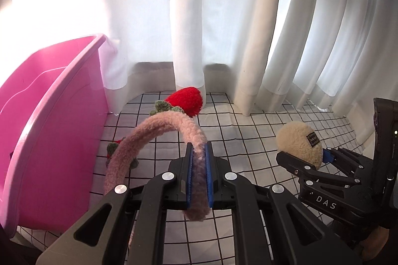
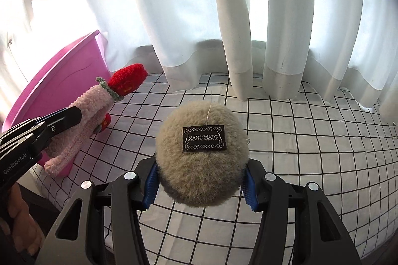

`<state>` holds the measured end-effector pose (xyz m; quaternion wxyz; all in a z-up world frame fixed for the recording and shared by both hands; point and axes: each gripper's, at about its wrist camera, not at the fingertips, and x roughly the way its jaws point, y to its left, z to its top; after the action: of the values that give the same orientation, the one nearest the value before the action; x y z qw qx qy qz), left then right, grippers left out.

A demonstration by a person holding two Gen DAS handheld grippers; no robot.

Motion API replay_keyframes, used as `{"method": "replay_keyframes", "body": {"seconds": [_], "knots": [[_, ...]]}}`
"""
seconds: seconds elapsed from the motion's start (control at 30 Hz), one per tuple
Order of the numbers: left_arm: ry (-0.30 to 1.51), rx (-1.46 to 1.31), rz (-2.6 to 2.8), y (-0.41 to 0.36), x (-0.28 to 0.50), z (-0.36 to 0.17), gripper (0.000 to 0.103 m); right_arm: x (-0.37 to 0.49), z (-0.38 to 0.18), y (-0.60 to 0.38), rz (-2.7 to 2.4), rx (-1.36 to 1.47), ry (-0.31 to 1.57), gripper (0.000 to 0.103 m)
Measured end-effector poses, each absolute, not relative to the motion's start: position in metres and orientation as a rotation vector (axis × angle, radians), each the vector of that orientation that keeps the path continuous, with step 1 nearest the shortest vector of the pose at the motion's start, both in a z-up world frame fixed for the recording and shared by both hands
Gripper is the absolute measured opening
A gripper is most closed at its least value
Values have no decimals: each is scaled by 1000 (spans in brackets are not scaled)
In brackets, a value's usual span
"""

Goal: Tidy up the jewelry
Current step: 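Carry the ball in the right tool and headband in the left tool toward the tub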

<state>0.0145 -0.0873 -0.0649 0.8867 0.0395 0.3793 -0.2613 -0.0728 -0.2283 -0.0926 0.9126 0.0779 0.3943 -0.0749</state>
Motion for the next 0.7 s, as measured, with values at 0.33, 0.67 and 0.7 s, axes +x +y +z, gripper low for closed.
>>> {"method": "replay_keyframes", "body": {"seconds": [0.33,0.67,0.7], "knots": [[674,47,-544,-69,-9,3,9,-79,-31,-203,-100,94,694,53],[577,40,-444,-42,-8,61,11,-61,12,-172,-14,53,599,53],[570,43,-428,-38,-7,66,11,-57,15,-168,-4,50,590,53]]}}
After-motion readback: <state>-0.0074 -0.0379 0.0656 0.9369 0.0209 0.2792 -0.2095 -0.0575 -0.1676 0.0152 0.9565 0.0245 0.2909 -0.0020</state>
